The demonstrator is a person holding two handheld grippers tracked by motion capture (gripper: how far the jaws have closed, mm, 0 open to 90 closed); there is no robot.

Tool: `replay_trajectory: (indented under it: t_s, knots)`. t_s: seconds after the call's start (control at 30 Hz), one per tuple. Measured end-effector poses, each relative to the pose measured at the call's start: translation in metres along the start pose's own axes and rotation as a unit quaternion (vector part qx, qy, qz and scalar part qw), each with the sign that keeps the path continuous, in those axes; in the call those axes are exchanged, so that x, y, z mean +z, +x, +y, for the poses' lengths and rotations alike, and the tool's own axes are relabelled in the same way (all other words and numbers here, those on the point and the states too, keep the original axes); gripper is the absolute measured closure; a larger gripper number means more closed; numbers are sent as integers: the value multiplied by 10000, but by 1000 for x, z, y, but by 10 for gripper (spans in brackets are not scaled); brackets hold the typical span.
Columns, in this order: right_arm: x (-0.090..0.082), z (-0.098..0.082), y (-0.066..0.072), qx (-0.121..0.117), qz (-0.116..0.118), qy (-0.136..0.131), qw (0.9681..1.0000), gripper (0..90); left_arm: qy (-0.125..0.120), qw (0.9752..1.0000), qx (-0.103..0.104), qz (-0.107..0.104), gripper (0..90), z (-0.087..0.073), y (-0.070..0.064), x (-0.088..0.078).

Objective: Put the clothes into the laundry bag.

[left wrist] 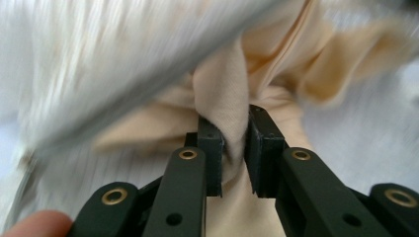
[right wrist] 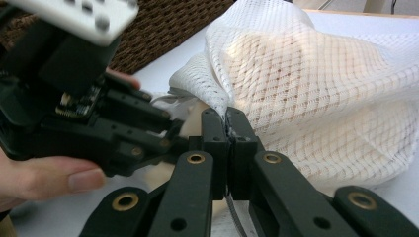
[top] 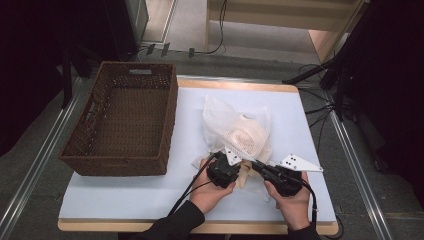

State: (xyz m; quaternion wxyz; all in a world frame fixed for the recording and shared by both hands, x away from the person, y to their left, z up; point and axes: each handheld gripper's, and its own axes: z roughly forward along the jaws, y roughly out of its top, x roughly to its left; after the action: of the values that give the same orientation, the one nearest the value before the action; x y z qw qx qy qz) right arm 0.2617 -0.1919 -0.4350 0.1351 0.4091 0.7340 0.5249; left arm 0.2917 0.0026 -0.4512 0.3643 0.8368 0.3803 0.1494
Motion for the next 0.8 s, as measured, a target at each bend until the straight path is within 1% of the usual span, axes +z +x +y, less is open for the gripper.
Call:
replay_trajectory:
  t_s: [0.03,0.07,0.1,0.13,0.17,0.2,0.23,0.27,0.3,0.33,0.37,0.4,0.43,0.47,0.5,0.57,0.67,0.8]
  knots:
    - [0,0,1,-18,5,2,10000,891,-97,9999,-27,-24,790,4,-1,-1]
    - [-1,0,1,-21,8,-11,10000,891,-245,9996,-110,-89,790,8,-1,-2]
    - [-2,1,2,-3,7,-30,10000,891,-328,9992,-190,-146,791,11,0,-3]
    - [-3,2,1,-5,2,-67,10000,891,-446,9985,-269,-140,791,13,1,-3]
    - [-5,3,0,7,-4,-80,10000,891,-533,9981,-306,-80,791,15,2,-2]
    - [-6,4,0,36,-3,-103,9999,891,-596,9978,-300,14,792,15,4,0]
    - [-7,4,-1,65,-6,-121,9999,892,-598,9977,-257,178,791,15,5,4]
    - [-7,4,-2,59,2,-119,9999,892,-587,9973,-180,396,790,14,8,8]
    - [-7,3,-2,62,-16,-93,9999,892,-498,9968,-187,594,787,12,11,14]
    - [-6,3,-2,56,-33,-69,10000,892,-327,9966,-257,710,782,10,15,20]
    - [-6,3,-3,63,-53,-44,10000,892,-186,9964,-380,741,769,6,20,27]
    - [-6,3,-3,77,-59,-35,9999,892,-228,9966,-455,649,745,3,24,30]
    - [-6,2,-3,79,-48,-29,10000,892,-253,9964,-523,613,738,3,26,28]
    - [-6,2,-3,88,-54,-23,9999,892,-207,9968,-471,604,719,3,26,26]
    - [-6,2,-4,81,-53,-13,10000,892,-208,9970,-465,586,687,4,25,24]
    - [-5,1,-5,84,-51,-21,9999,892,-174,9982,-377,434,594,4,24,16]
    - [-5,1,-6,90,-61,-5,9999,892,-120,9992,-326,178,495,0,25,5]
    - [-5,1,-6,102,-75,-15,9999,892,-134,9994,-311,39,453,-9,26,-11]
